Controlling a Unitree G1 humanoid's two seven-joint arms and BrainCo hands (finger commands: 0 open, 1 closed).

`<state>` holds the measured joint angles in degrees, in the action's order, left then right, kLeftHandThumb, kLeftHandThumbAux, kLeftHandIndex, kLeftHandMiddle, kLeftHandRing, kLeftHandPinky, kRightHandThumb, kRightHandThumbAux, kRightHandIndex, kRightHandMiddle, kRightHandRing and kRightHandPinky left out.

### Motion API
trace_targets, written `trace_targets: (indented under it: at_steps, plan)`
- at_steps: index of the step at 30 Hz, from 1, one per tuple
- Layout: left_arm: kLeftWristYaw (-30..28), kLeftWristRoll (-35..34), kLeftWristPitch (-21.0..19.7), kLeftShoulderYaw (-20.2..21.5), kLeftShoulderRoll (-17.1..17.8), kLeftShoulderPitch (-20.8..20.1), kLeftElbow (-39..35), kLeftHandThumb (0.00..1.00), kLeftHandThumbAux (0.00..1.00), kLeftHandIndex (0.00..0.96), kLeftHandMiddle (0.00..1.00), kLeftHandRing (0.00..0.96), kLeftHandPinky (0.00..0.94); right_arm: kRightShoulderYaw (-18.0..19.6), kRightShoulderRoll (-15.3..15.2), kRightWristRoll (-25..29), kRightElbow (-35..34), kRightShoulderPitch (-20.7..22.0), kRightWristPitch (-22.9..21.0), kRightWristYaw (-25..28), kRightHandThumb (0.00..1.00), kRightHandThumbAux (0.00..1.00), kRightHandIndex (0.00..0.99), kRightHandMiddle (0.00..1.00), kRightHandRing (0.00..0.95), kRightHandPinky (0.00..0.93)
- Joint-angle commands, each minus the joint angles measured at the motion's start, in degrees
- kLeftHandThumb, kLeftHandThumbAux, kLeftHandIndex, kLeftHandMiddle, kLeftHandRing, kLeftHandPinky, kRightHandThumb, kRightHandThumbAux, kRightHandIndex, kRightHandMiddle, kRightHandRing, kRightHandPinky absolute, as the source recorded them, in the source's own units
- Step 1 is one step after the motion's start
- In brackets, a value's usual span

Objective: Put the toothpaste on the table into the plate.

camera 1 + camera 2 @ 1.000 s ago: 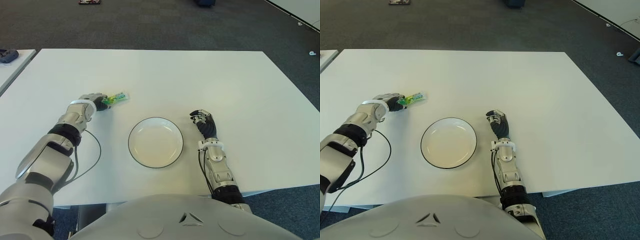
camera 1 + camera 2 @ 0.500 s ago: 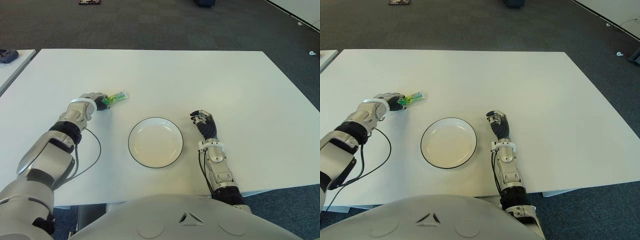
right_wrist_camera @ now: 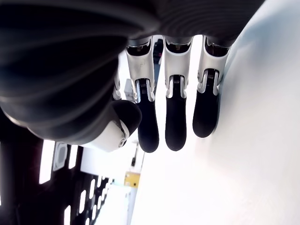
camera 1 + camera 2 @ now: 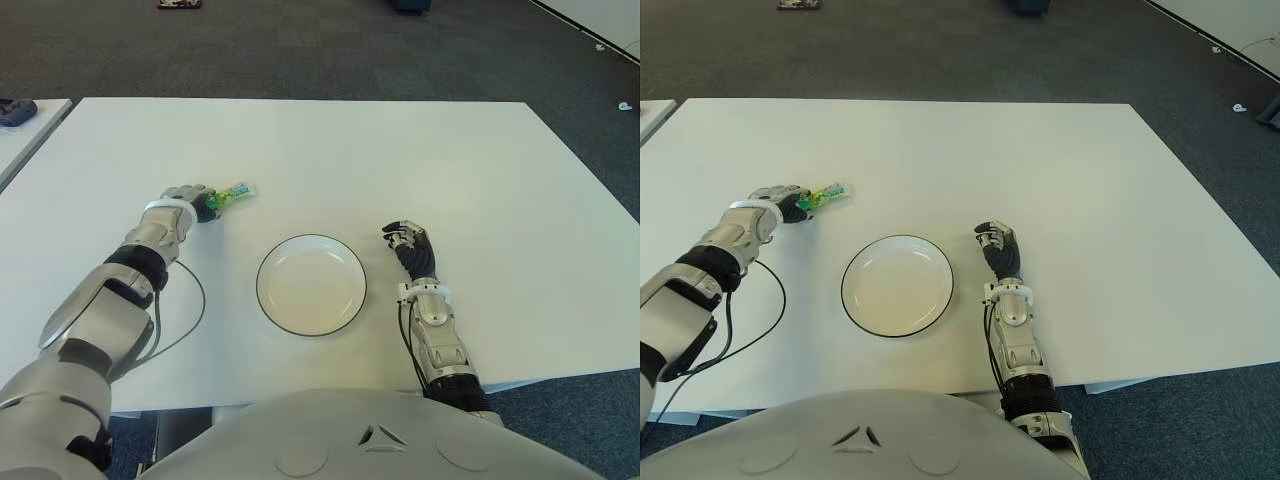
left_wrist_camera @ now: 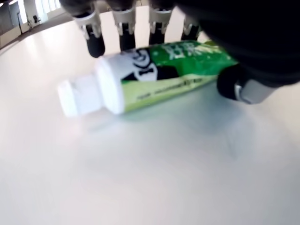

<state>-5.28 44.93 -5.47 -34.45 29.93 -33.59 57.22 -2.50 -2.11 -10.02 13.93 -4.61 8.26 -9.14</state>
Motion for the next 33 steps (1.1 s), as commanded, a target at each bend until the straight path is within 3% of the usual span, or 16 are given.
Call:
trace_targets:
  at_steps: [1, 9, 12, 14, 18, 25, 33]
  plan:
    - [-2.3, 0.7, -1.2, -1.7, -1.3, 4.8, -2.5, 0.490, 0.431, 0.000, 0.005, 0.000, 0.053, 0.3, 0.0, 0.0, -0.1, -0.3, -1.3, -0.1, 0.712, 0.731, 0.419, 0.418, 0.406, 0.421]
    - [0.4, 0.3, -3.0, -0.9, -1.0, 6.6, -5.4, 0.488, 0.498, 0.027, 0.035, 0.011, 0.110, 0.5, 0.0, 0.1, -0.1, -0.4, -1.0, 0.0, 0.712, 0.731, 0.419, 0.417, 0.402, 0.416]
    - [3.0, -0.5, -3.1, 0.2, -1.4, 7.4, -5.7, 0.530, 0.521, 0.161, 0.111, 0.084, 0.175, 0.5, -0.1, 0.2, -0.1, -0.4, -1.1, 0.0, 0.712, 0.731, 0.419, 0.417, 0.402, 0.416]
    - [5.1, -1.2, -2.7, 1.1, -1.8, 7.8, -5.4, 0.588, 0.545, 0.291, 0.291, 0.278, 0.332, 0.6, -0.1, 0.2, -0.2, -0.5, -1.1, 0.1, 0.712, 0.731, 0.419, 0.417, 0.402, 0.416]
    - [7.6, -1.8, -1.7, 2.3, -1.9, 8.3, -5.4, 0.689, 0.664, 0.398, 0.474, 0.475, 0.497, 0.6, -0.1, 0.3, -0.2, -0.5, -1.2, 0.2, 0.711, 0.731, 0.419, 0.416, 0.403, 0.418]
    - [10.5, -2.6, 0.7, 4.0, -1.8, 9.1, -6.0, 0.817, 0.670, 0.399, 0.539, 0.623, 0.626, 0.6, -0.2, 0.2, -0.8, -0.7, -1.4, 0.4, 0.710, 0.731, 0.419, 0.417, 0.402, 0.418]
    - [11.5, -3.6, 1.7, 5.4, -2.1, 9.4, -5.8, 0.843, 0.665, 0.411, 0.568, 0.695, 0.699, 0.8, -0.3, 0.3, -0.8, -0.7, -1.1, 0.5, 0.710, 0.730, 0.420, 0.421, 0.403, 0.419]
